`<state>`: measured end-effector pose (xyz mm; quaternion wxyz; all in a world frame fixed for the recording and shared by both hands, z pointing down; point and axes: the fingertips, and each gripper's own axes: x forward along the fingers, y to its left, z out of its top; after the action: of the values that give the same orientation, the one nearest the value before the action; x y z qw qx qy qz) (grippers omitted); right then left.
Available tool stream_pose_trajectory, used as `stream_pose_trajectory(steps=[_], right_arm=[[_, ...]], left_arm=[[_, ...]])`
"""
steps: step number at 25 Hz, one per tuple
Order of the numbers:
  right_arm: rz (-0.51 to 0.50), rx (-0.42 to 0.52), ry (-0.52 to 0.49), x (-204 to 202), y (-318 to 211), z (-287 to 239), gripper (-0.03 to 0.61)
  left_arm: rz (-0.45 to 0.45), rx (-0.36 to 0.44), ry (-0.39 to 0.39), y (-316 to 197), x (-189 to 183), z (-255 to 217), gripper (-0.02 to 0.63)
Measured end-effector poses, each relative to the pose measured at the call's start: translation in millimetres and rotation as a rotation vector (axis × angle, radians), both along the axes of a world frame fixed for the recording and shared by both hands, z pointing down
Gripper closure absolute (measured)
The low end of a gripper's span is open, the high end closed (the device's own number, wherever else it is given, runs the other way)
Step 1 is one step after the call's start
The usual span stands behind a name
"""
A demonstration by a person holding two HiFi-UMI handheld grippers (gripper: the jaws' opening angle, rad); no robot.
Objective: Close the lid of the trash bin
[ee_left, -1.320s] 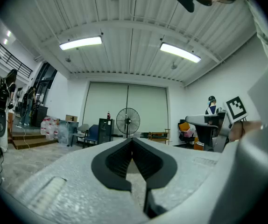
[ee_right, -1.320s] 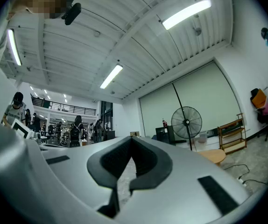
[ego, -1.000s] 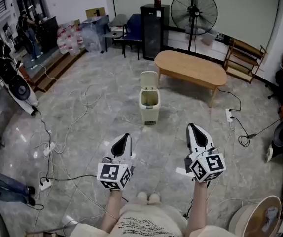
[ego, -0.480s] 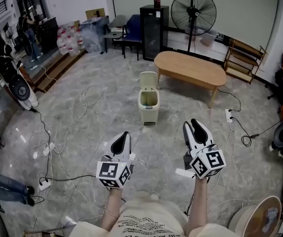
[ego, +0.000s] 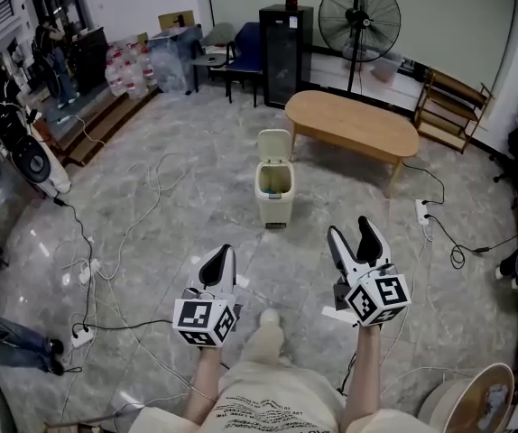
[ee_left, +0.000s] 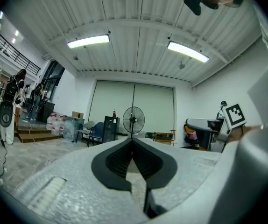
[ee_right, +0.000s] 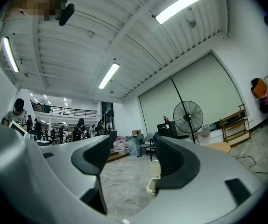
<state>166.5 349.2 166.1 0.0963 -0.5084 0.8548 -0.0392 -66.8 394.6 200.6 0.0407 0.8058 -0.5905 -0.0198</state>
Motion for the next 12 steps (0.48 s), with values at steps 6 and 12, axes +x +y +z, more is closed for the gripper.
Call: stream_pose_trajectory(steps=[6, 12], right_arm=[[-0.004, -0.017, 0.012, -1.3, -38.2, 7.7, 0.284], [-0.031, -0.011, -0.016, -4.2, -102.2, 4.6, 0.284]], left_arm=[[0.012, -0.008, 0.013, -42.8, 0.5, 7.1, 0.591], [0.009, -0.020, 0.030, -106.6, -4.2, 11.9, 0.591]])
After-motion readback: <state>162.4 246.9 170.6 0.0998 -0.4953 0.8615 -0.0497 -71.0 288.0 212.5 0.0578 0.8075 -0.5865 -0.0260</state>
